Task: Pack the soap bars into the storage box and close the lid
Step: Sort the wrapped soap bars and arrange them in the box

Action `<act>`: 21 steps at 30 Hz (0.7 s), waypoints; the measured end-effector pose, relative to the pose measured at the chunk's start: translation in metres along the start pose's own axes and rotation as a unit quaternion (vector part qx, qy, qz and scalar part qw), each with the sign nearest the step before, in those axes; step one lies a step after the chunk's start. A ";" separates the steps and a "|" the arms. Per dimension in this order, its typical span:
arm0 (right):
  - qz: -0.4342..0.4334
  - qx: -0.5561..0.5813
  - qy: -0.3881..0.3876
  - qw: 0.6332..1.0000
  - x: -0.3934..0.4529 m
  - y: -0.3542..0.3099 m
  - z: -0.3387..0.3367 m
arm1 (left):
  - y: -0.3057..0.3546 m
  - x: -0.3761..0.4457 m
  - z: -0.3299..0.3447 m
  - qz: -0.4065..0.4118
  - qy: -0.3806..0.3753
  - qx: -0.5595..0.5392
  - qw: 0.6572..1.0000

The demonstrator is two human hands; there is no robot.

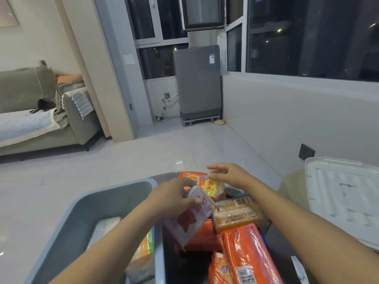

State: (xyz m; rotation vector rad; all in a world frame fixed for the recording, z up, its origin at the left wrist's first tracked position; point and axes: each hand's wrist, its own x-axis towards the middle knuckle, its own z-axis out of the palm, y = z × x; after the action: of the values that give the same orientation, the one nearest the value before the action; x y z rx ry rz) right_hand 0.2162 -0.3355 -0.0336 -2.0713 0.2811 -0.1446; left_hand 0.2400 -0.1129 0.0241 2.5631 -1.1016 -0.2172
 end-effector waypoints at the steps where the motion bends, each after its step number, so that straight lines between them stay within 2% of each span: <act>1: 0.005 -0.016 0.027 1.000 0.000 0.004 -0.003 | 0.000 0.000 0.001 0.000 0.002 0.005 1.000; 6: 0.076 -0.038 0.119 0.989 0.000 0.024 -0.018 | -0.002 0.001 0.007 0.006 0.033 0.042 0.999; 10: 0.150 -0.118 0.056 0.980 0.000 0.041 -0.024 | -0.003 0.003 0.011 0.003 0.056 0.032 0.998; 15: 0.191 -0.149 -0.012 0.970 0.005 0.046 -0.025 | -0.004 0.003 0.012 0.010 0.063 0.045 0.997; 21: 0.217 -0.156 -0.012 0.964 0.011 0.046 -0.025 | -0.004 0.003 0.012 0.014 0.070 0.049 0.996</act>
State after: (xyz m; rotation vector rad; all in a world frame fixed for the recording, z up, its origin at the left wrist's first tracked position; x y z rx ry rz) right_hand 0.2153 -0.3814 -0.0610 -2.2627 0.7746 0.2048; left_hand 0.2417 -0.1153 0.0108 2.6006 -1.1214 0.0250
